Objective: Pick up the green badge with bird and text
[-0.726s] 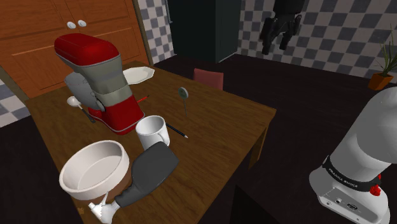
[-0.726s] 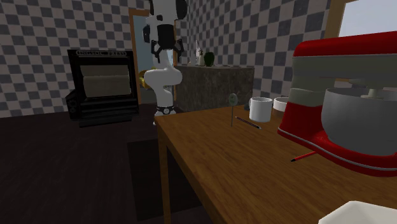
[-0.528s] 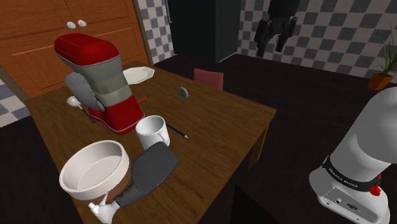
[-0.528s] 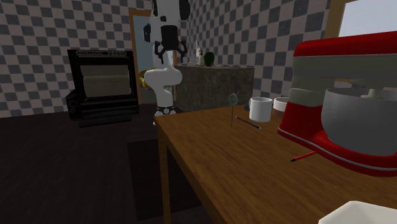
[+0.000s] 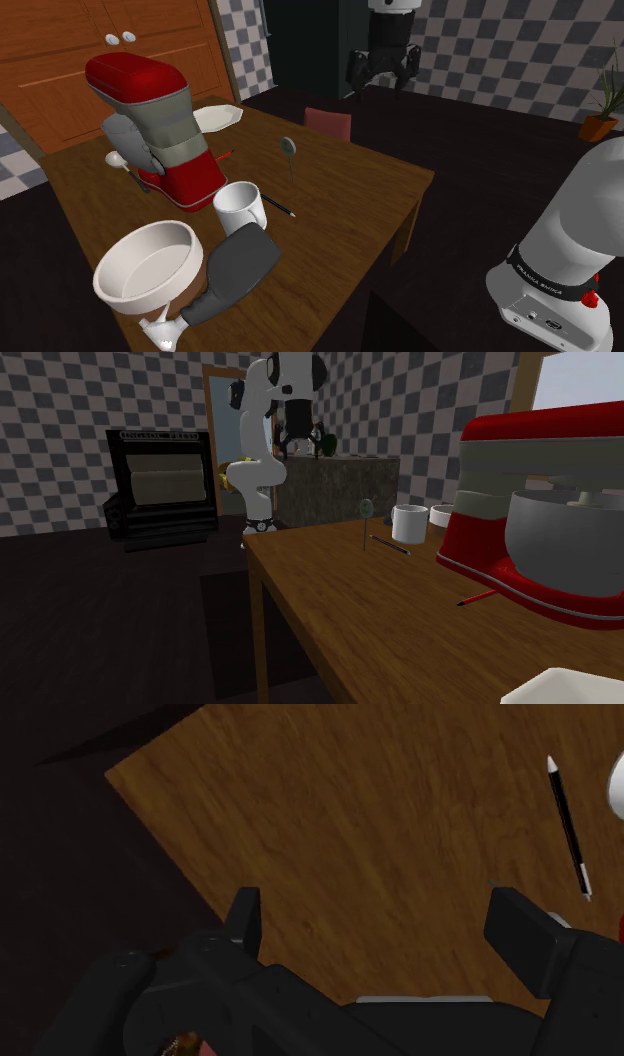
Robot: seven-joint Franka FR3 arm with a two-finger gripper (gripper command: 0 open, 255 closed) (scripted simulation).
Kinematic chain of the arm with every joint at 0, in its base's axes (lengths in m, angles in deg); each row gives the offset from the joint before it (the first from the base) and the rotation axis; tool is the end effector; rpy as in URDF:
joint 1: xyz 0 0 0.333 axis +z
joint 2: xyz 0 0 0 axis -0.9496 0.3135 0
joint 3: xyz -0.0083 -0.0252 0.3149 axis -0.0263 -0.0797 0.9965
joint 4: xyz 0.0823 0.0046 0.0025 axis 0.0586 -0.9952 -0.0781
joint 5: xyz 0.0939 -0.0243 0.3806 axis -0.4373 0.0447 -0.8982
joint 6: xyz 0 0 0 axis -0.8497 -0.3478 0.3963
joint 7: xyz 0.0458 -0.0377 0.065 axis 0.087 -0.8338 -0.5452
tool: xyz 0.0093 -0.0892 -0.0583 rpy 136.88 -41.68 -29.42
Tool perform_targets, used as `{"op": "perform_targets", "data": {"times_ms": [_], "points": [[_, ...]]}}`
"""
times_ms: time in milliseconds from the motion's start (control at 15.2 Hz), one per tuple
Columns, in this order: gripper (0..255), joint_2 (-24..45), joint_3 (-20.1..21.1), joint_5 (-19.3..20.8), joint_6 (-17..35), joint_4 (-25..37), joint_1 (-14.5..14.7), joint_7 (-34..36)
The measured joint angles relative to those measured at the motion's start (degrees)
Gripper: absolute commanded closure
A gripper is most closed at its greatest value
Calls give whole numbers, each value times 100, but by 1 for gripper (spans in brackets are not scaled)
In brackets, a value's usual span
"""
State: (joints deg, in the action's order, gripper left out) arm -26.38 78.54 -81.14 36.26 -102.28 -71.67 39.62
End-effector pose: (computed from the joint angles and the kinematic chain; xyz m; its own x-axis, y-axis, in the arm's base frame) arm 0.3851 0.0906 0.5644 0.9223 -0.3853 0.0320 -0.3838 -0.9224 -0.0437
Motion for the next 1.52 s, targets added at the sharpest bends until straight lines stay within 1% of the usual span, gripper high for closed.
{"op": "perform_targets", "data": {"times_ms": [66,264,528,726,858,1056,1122,1254,1518], "points": [[0,107,117,-28,74,25,-15,252],[0,760,526,-38,286,456,-77,1084],[0,1588,930,106,479,1035,-172,2122],[0,2362,1211,349,543,1677,-193,2970],[0,2848,1305,540,585,2050,-196,3461],[0,3581,1408,850,492,2762,-100,4236],[0,3783,1416,934,458,2967,-63,4421],[0,3977,1421,1018,525,3066,-18,4589],[0,4071,1416,1064,806,2867,-2,4661]]}}
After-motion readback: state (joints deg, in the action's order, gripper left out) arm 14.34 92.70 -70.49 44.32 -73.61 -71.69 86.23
